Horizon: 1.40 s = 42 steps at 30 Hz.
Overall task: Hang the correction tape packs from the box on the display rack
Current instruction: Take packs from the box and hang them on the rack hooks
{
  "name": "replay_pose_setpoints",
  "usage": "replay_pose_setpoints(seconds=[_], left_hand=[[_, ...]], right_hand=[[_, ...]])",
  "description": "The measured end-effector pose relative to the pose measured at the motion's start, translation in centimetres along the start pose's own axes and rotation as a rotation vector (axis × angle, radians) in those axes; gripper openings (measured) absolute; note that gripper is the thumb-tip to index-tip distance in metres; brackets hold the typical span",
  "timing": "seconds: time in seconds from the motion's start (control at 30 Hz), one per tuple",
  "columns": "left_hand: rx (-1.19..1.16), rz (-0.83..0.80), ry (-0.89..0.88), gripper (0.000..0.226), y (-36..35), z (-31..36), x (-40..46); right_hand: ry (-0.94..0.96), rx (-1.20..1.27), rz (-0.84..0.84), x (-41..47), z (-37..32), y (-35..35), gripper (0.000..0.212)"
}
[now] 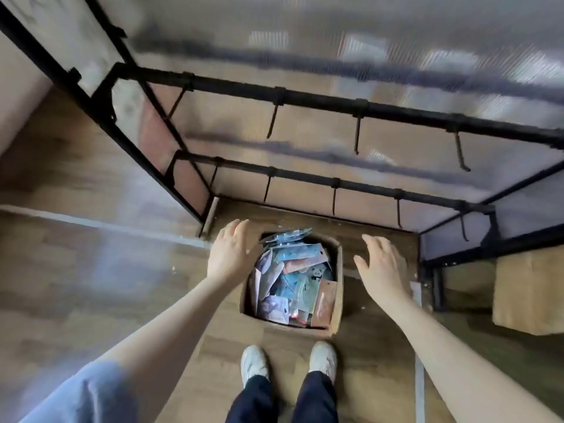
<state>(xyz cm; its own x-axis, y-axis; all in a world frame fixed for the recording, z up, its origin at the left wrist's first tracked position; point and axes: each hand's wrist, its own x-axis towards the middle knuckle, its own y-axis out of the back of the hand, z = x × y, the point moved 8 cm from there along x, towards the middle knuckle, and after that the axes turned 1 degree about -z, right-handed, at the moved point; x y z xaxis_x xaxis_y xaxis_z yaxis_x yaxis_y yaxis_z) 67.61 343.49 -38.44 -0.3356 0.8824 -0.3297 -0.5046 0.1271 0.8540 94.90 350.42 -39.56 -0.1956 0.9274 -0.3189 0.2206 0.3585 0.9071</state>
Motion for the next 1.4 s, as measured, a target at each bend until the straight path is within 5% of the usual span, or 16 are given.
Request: replay_pose_setpoints(seconds=[0.17, 0.33, 0.57, 0.97, 1.4], left_hand=[[-0.038, -0.081, 0.093, 0.097, -8.0, -2.7, -1.0], [0.034, -0.218, 0.105, 0.055, -15.6, -6.9, -1.1], [0.093, -0.344, 0.101, 0.068, -23.1, -10.5, -1.3], [0.317, -0.576, -0.155, 0.083, -34.1, -10.2, 2.1], [0.459, -0.677, -0.219, 0.097, -39.4, -12.3, 3.7]], right_hand=[[-0.013, -0.031, -0.150, -0.2, 3.4, -8.4, 0.053], [-0.031, -0.066, -0.267, 0.3, 6.4, -14.9, 0.057], [-0.020, -0.126, -0.387, 1.2, 8.1, -21.4, 0.056], [0.020, -0.177, -0.474, 4.0, 9.9, -28.8, 0.057], [0.036, -0.181, -0.496, 4.5, 11.2, -32.6, 0.061]])
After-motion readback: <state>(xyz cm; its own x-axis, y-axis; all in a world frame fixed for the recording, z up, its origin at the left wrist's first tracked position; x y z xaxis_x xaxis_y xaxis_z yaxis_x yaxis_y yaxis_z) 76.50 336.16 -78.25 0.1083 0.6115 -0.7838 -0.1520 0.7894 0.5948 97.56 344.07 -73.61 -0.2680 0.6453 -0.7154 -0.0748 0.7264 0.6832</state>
